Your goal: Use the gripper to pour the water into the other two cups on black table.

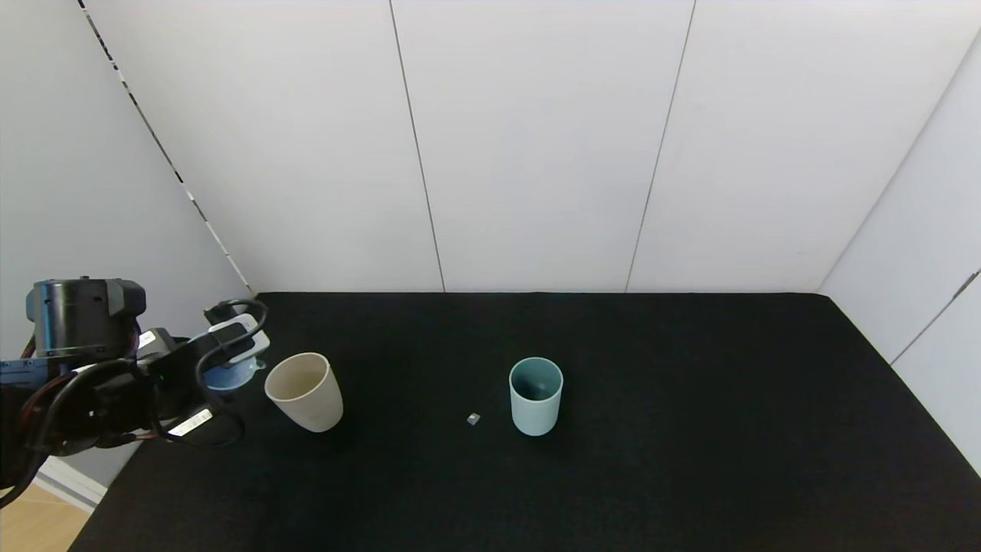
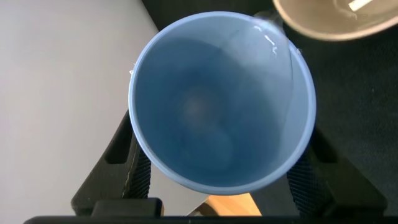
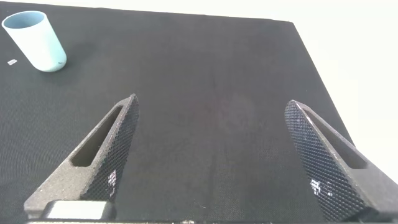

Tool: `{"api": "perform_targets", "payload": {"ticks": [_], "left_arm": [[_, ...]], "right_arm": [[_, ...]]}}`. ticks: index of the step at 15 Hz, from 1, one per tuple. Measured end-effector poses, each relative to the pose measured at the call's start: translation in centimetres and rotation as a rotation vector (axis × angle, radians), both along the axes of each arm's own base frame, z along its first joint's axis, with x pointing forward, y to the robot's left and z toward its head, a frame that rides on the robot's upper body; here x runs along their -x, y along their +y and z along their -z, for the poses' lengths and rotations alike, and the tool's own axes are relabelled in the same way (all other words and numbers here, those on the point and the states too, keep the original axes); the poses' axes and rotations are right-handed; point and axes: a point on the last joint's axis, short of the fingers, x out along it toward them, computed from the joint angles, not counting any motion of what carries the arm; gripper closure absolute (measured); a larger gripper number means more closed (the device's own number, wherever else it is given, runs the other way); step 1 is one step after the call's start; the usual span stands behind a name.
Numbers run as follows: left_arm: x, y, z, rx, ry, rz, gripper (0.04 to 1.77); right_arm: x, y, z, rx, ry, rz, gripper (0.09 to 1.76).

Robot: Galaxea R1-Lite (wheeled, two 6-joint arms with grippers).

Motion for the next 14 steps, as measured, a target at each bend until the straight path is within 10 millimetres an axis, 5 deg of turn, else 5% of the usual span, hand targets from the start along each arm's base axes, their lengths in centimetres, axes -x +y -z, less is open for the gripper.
{"api": "perform_targets", "payload": {"ticks": [14], "left_arm": [[-0.56, -1.11, -0.86, -0.124, 0.002, 0.043, 0.59]], "right_arm": [[0.0, 0.0, 0.0, 0.0, 0.0, 0.0, 0.14]]}}
